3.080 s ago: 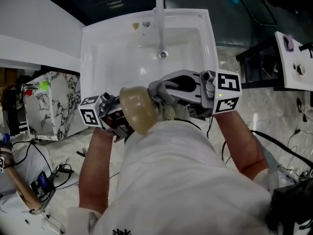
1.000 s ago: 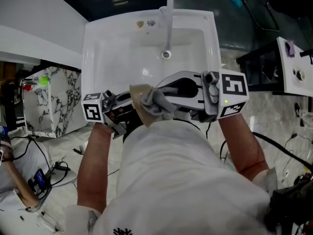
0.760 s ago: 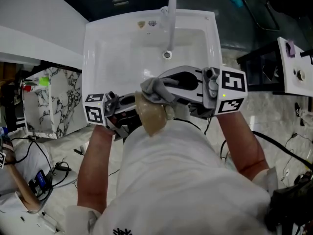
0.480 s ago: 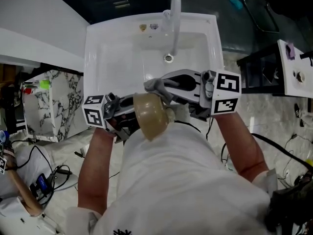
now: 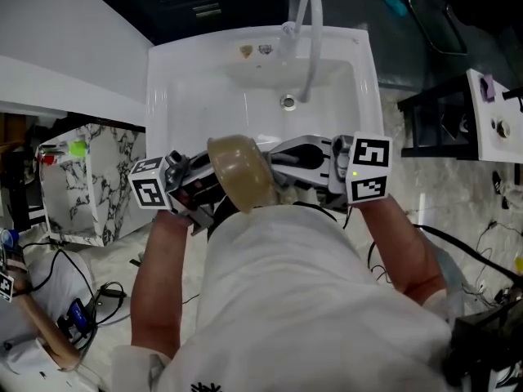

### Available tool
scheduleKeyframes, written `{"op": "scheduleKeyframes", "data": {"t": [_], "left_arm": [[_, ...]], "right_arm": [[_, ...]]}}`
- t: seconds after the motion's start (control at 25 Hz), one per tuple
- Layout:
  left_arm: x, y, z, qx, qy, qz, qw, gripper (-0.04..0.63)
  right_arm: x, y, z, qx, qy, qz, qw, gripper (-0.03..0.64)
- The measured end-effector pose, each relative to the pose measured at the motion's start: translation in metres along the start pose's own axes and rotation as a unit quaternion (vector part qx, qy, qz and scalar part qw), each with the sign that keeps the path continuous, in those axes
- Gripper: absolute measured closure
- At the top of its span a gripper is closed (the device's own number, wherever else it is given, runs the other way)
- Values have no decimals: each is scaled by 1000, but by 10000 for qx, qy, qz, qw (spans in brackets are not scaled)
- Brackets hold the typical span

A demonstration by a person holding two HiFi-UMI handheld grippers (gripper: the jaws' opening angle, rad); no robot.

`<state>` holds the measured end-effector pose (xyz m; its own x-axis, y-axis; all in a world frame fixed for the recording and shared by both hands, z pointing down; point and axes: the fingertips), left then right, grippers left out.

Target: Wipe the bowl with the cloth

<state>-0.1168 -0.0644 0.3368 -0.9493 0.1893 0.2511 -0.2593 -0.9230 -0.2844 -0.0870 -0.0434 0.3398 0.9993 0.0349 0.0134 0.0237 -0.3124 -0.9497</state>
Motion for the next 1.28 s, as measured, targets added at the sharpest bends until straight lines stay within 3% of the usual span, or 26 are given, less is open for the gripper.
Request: {"op": "scheduleKeyframes", "data": {"t": [0.16,0.52,0.84,1.0,1.16,1.28], "left_arm": [[16,23,13,11,299,-254,9992,577],[55,57,49,77,1070,-401,9934,577],[96,92,87,324,1772,-605,9818,577],[129,113,121,594,2727,-983,9552,577],[157,131,153,609,3489,-896,9309,577],[176,134,178,700,4157,-712,9040,577]], "right_arm": [[-13,-3,1,-134,69,17,9999,581],[-33,8,-4,-309,-32,-229,9993,581],[-51,25,-29,-266,-639,-388,9968,581],[-60,22,-43,-130,-1094,-188,9937,581],[-65,12,-52,12,-1493,89,9888,581],[-68,4,-52,45,-1685,227,9854,581]]}}
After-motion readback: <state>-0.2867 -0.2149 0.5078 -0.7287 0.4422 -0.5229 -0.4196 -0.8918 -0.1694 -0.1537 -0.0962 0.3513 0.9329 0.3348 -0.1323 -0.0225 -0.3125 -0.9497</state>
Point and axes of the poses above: the fingertips, and each gripper's own axes: x backward along the fingers, z to its left, y out of its top, and after that the axes turned 15 degrees about x, right-handed
